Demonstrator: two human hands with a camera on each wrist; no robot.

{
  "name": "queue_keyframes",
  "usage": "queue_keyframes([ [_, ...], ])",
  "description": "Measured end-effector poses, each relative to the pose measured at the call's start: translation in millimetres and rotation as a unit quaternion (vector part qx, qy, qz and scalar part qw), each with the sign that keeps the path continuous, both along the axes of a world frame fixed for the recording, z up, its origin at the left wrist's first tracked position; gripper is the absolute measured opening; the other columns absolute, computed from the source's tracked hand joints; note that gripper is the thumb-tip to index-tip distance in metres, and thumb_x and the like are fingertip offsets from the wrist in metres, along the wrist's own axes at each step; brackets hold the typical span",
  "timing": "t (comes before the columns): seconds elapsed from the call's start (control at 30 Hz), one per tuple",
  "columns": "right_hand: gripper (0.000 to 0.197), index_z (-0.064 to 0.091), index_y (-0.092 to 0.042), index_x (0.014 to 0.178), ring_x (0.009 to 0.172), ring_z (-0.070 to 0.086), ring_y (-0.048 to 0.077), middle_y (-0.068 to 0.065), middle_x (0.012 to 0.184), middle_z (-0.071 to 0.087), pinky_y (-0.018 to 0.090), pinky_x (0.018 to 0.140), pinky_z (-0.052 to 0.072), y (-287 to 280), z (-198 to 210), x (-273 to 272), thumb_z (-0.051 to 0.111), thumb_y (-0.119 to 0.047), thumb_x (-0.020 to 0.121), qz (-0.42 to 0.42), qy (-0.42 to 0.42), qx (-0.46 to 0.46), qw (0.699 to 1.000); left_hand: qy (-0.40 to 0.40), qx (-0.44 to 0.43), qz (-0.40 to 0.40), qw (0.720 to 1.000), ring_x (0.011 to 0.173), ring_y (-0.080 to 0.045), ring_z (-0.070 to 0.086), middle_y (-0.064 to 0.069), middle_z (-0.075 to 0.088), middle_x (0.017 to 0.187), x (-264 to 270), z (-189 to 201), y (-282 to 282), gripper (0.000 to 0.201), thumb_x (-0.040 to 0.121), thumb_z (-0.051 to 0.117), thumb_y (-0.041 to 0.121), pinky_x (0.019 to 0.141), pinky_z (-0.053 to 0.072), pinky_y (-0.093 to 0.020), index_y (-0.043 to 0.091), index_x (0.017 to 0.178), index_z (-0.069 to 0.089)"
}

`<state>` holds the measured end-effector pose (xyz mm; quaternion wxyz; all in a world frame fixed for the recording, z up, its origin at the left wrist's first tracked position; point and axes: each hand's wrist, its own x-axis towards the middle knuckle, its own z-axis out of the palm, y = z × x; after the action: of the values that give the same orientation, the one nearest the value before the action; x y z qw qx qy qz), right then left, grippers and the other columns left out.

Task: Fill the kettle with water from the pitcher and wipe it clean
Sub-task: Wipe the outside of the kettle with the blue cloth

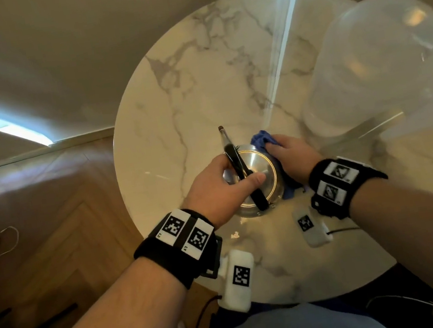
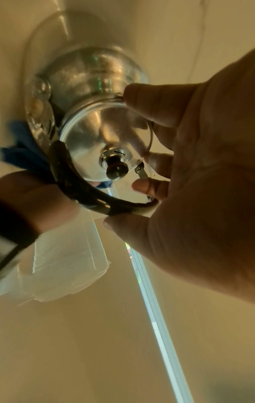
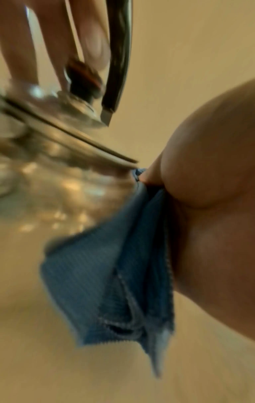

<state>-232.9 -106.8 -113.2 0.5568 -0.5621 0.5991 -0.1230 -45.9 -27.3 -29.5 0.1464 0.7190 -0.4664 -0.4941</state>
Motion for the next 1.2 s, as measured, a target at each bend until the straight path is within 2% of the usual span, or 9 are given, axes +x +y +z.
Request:
queue_keyframes([
  [0.23, 0.024, 0.074, -0.034, 0.096, 0.068, 0.066, 0.009, -0.006, 0.073, 0.071, 0.012, 0.053, 0.044, 61, 17, -31, 0.054, -0.023, 0.1, -0.016, 0.027, -0.078, 0.996, -0.017, -0.003, -0.003, 1.0, 0.129, -0.021, 0.059, 0.002, 0.053, 0.152, -3, 9, -1, 0.087, 0.079, 0.079, 0.06, 0.105, 0.047, -0.037, 0.026, 0.145, 0.034],
  [0.33, 0.028, 0.075, -0.039, 0.107, 0.067, 0.063, -0.002, -0.016, 0.069, 0.069, 0.016, 0.057, 0.043, 54, 19, -19, 0.053, -0.022, 0.1, -0.025, 0.041, -0.106, 0.993, -0.046, -0.034, -0.045, 0.997, 0.135, -0.023, 0.057, 0.003, 0.039, 0.164, -5, 18, -4, 0.104, 0.077, 0.079, 0.063, 0.111, 0.044, -0.038, 0.033, 0.156, 0.019],
  [0.43, 0.028, 0.071, -0.037, 0.092, 0.049, 0.065, 0.012, -0.01, 0.06, 0.069, 0.024, 0.054, 0.05, 65, 12, -30, 0.051, -0.02, 0.1, -0.018, 0.033, -0.102, 0.994, -0.171, -0.11, -0.212, 0.956, 0.147, -0.017, 0.043, 0.008, 0.032, 0.168, 2, 33, -15, 0.087, 0.077, 0.068, 0.071, 0.114, 0.041, -0.039, 0.031, 0.15, 0.043],
  [0.53, 0.029, 0.07, -0.033, 0.088, 0.042, 0.063, 0.02, 0.005, 0.065, 0.073, 0.029, 0.039, 0.051, 84, 13, -50, 0.05, -0.014, 0.098, 0.029, 0.06, -0.023, 0.998, -0.192, -0.119, -0.396, 0.89, 0.158, -0.022, 0.025, 0.003, 0.04, 0.164, 13, 47, -27, 0.069, 0.079, 0.066, 0.063, 0.124, 0.032, -0.044, 0.027, 0.137, 0.061],
  [0.67, 0.039, 0.073, -0.041, 0.094, 0.05, 0.065, 0.014, 0.002, 0.067, 0.073, 0.03, 0.045, 0.053, 104, 13, -68, 0.049, -0.01, 0.094, 0.067, 0.072, 0.014, 0.995, -0.253, -0.144, -0.479, 0.828, 0.135, -0.02, 0.054, 0.006, 0.065, 0.137, 14, 56, -46, 0.039, 0.088, 0.073, 0.031, 0.1, 0.051, -0.04, 0.028, 0.127, 0.069],
  [0.87, 0.038, 0.073, -0.038, 0.104, 0.05, 0.066, 0.024, 0.012, 0.074, 0.073, 0.033, 0.051, 0.05, 125, 17, -76, 0.048, -0.01, 0.097, 0.053, -0.012, 0.026, 0.998, -0.296, -0.169, -0.533, 0.775, 0.113, -0.022, 0.065, 0.008, 0.068, 0.125, 9, 57, -57, 0.027, 0.097, 0.066, 0.036, 0.083, 0.058, -0.045, 0.031, 0.123, 0.069],
  [0.93, 0.045, 0.074, -0.042, 0.108, 0.054, 0.066, 0.012, -0.001, 0.084, 0.073, 0.026, 0.054, 0.052, 128, 15, -76, 0.053, -0.006, 0.095, 0.052, -0.015, -0.022, 0.998, -0.3, -0.173, -0.53, 0.774, 0.111, -0.023, 0.065, 0.006, 0.068, 0.124, 8, 55, -56, 0.028, 0.098, 0.063, 0.037, 0.082, 0.057, -0.043, 0.029, 0.125, 0.069],
  [1.03, 0.038, 0.072, -0.044, 0.121, 0.087, 0.071, 0.016, -0.023, 0.119, 0.058, 0.03, 0.065, 0.063, 135, 12, -71, 0.065, -0.018, 0.093, 0.044, -0.019, -0.123, 0.991, -0.304, -0.18, -0.505, 0.788, 0.108, -0.025, 0.065, 0.003, 0.068, 0.122, 6, 52, -54, 0.028, 0.1, 0.06, 0.035, 0.079, 0.054, -0.039, 0.026, 0.125, 0.068],
  [1.2, 0.035, 0.074, -0.029, 0.123, 0.087, 0.066, 0.018, -0.011, 0.114, 0.058, 0.039, 0.068, 0.061, 130, 15, -45, 0.06, -0.033, 0.091, 0.103, 0.034, -0.282, 0.953, -0.308, -0.177, -0.458, 0.815, 0.108, -0.024, 0.066, 0.004, 0.067, 0.122, -2, 47, -51, 0.03, 0.1, 0.059, 0.038, 0.082, 0.054, -0.041, 0.026, 0.126, 0.068],
])
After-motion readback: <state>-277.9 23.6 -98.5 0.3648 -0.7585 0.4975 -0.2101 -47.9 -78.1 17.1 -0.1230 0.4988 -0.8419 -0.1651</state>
